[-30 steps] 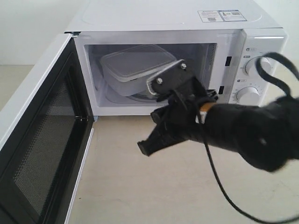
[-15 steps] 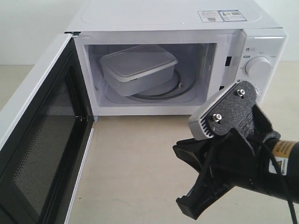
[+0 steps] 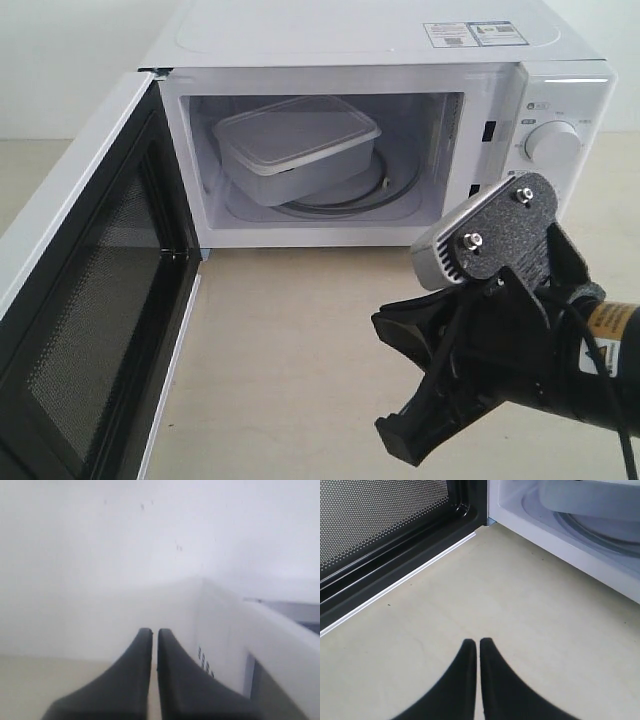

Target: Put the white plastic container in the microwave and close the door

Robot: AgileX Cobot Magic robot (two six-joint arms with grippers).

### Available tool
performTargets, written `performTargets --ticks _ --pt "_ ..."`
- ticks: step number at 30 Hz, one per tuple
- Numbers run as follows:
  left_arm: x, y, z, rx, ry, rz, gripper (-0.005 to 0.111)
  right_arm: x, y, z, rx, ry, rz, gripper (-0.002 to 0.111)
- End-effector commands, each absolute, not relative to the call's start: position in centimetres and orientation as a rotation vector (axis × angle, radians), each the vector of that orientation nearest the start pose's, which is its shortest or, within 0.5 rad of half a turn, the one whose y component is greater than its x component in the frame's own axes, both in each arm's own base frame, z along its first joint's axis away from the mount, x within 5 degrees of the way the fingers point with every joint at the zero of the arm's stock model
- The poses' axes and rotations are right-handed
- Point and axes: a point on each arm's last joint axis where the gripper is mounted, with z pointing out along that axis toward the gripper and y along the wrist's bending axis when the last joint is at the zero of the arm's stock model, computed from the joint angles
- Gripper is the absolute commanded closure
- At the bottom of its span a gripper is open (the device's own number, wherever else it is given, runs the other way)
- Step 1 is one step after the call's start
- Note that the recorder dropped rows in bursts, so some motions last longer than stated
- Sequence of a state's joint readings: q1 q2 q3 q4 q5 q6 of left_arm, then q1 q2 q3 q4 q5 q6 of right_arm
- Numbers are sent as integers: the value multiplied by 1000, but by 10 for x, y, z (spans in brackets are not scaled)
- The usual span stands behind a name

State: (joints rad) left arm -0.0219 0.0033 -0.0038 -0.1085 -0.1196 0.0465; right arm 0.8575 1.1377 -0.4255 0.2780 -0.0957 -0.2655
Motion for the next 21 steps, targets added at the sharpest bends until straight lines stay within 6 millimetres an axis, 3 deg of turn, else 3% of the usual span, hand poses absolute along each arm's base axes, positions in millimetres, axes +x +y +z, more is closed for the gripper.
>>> performTargets --ticks 1,5,11,13,16,21 --pt "49 2 241 -52 1171 -48 102 138 157 220 -860 1963 496 108" --pt "45 3 250 -86 1078 -96 102 138 157 221 -855 1955 496 108" --pt "31 0 310 15 1133 -7 102 139 157 221 -856 1948 494 108" --pt "34 -1 330 39 1241 16 102 139 157 222 -852 1942 495 108" --pt "51 -3 345 46 1526 -11 102 140 157 223 -845 1932 495 108" --pt "88 -6 349 57 1942 -61 102 141 158 226 -864 1882 473 108"
